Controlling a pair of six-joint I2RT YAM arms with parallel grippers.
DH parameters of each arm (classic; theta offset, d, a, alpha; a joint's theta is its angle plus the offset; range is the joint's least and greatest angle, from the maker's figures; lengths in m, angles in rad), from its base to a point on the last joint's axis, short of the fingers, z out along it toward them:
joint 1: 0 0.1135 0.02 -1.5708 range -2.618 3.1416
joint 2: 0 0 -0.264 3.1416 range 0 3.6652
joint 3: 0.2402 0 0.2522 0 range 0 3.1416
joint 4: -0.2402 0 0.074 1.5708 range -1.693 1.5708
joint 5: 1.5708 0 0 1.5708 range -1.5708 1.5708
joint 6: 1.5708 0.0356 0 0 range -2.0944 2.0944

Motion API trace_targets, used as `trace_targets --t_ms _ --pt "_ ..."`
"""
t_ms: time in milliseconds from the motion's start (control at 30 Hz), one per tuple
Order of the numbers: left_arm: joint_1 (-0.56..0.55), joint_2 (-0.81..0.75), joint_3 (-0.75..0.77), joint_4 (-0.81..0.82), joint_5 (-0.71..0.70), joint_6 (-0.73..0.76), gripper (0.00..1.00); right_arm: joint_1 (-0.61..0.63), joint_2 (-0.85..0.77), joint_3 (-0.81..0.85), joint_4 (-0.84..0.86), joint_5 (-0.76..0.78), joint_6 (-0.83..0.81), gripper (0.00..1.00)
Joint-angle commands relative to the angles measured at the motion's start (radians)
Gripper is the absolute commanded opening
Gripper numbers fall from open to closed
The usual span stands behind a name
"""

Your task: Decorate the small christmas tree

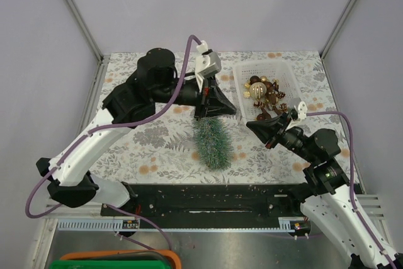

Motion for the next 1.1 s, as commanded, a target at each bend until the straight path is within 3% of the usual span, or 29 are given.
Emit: trace_targets --t_ms 0,133,533,767,900,967,1067 --pt "0.049 -0.115 -0.088 -0.006 -0.041 0.064 0.08 0.006 0.018 0.026 0.001 0.0 -0.022 0.06" --pt "0.077 -0.189 -0.172 -0.006 -0.054 0.085 0.09 0.006 0.022 0.031 0.002 -0.009 -0.025 0.08" --pt "0.124 -0.315 -0.198 -0.084 -0.151 0.254 0.1 0.012 0.035 0.043 -0.027 -0.024 -0.039 0.13" --pt "0.146 -0.428 -0.328 -0.053 -0.201 0.277 0.1 0.022 0.045 0.055 -0.03 -0.046 -0.053 0.17" --pt "0.149 -0.445 -0.41 -0.023 -0.151 0.196 0.11 0.036 0.051 0.077 -0.062 -0.044 -0.07 0.17" --pt "0.149 -0.428 -0.421 -0.001 -0.107 0.133 0.22 0.042 0.062 0.092 -0.071 -0.044 -0.079 0.17" --pt "0.143 -0.396 -0.41 0.019 -0.077 0.113 0.53 0.05 0.067 0.104 -0.071 -0.044 -0.088 0.17"
